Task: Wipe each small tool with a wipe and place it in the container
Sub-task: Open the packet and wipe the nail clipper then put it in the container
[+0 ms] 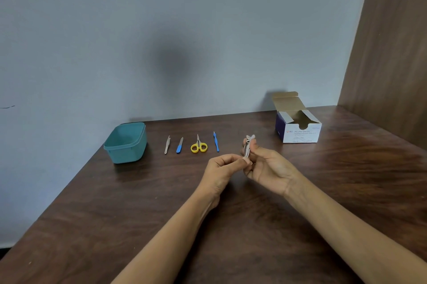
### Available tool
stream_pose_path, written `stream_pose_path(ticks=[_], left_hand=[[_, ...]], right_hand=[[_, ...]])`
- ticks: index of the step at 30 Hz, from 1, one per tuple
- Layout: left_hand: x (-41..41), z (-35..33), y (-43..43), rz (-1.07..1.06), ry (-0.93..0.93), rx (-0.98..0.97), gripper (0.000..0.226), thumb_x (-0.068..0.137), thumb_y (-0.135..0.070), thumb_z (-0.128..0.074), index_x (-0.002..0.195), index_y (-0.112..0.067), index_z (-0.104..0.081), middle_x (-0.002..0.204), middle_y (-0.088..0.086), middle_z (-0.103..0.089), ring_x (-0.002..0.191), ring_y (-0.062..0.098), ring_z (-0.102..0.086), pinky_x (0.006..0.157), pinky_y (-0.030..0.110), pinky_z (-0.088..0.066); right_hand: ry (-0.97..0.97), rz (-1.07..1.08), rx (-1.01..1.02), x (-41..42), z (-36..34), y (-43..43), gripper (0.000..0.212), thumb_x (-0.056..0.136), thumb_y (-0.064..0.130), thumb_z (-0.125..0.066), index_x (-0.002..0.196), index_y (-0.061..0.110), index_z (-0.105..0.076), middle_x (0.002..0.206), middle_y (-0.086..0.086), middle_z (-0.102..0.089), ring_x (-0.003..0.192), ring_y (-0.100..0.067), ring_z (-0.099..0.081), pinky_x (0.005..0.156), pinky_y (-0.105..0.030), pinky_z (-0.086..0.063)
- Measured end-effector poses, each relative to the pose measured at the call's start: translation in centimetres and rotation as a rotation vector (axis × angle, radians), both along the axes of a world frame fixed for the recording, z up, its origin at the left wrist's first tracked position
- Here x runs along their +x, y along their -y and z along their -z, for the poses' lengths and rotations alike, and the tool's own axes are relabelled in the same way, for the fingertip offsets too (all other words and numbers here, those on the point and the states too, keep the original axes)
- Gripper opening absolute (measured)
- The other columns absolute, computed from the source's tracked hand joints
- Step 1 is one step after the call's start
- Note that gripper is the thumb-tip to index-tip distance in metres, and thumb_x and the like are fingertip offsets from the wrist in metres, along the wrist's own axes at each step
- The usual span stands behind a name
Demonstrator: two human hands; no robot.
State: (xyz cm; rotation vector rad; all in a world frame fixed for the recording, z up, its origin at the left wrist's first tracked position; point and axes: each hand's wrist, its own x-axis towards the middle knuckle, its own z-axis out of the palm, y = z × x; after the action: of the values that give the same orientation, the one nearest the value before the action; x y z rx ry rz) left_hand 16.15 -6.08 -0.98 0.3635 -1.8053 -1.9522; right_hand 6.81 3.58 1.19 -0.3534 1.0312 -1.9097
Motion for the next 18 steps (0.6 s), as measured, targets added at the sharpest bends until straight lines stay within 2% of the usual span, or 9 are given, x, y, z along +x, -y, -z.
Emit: stream_pose_path(ticks=[2, 6, 10, 14, 18], left_hand=[[-0.06, -0.08, -0.1, -0.008, 0.001, 0.016, 0.013, 0.087, -0.007, -0.066, 0.089, 0.005, -0.071, 0.074, 0.001, -0.07, 0.069, -0.004, -0.063, 0.064, 0.003, -0.043], [-0.23, -0.12, -0.26, -0.019, -0.002, 0.023, 0.014, 0.083, -0.007, -0.069, 0.089, 0.005, -0.072, 0.082, 0.007, -0.071, 0.078, 0.003, -0.065, 0.073, 0.006, -0.046], [-0.18, -0.15, -0.35, -0.01, 0.004, 0.016, 0.014, 0.082, -0.005, -0.069, 0.089, 0.006, -0.072, 0.082, 0.008, -0.071, 0.079, 0.005, -0.064, 0.072, 0.005, -0.046], [-0.05, -0.36, -0.39, 0.0, 0.005, 0.006, 0.017, 0.083, -0.004, -0.069, 0.092, 0.01, -0.07, 0.087, 0.012, -0.07, 0.08, 0.005, -0.064, 0.075, 0.005, -0.046], [0.06, -0.32, -0.57, 0.029, 0.034, -0.031, 0.008, 0.082, -0.005, -0.07, 0.086, 0.002, -0.073, 0.08, 0.004, -0.072, 0.076, 0.002, -0.065, 0.072, 0.006, -0.047]], right_hand=[[0.012, -0.01, -0.011, -0.23, -0.01, -0.08, 0.02, 0.076, 0.026, -0.065, 0.093, 0.016, -0.066, 0.079, 0.001, -0.055, 0.066, -0.009, -0.051, 0.063, -0.022, -0.041], [0.025, -0.009, -0.032, -0.45, -0.18, -0.27, 0.016, 0.078, 0.027, -0.064, 0.089, 0.016, -0.068, 0.08, 0.0, -0.055, 0.072, -0.009, -0.05, 0.066, -0.023, -0.04], [0.03, -0.001, -0.018, -0.33, -0.2, -0.46, 0.017, 0.085, 0.028, -0.061, 0.086, 0.015, -0.07, 0.078, -0.001, -0.058, 0.071, -0.011, -0.052, 0.067, -0.024, -0.043], [0.014, 0.017, -0.018, -0.47, -0.4, -0.54, 0.018, 0.079, 0.03, -0.065, 0.087, 0.015, -0.07, 0.078, -0.002, -0.057, 0.072, -0.012, -0.052, 0.068, -0.026, -0.041], [0.032, 0.13, 0.004, -0.47, -0.86, -0.52, 0.015, 0.086, 0.025, -0.063, 0.086, 0.013, -0.072, 0.077, -0.001, -0.053, 0.066, -0.011, -0.045, 0.064, -0.027, -0.041]])
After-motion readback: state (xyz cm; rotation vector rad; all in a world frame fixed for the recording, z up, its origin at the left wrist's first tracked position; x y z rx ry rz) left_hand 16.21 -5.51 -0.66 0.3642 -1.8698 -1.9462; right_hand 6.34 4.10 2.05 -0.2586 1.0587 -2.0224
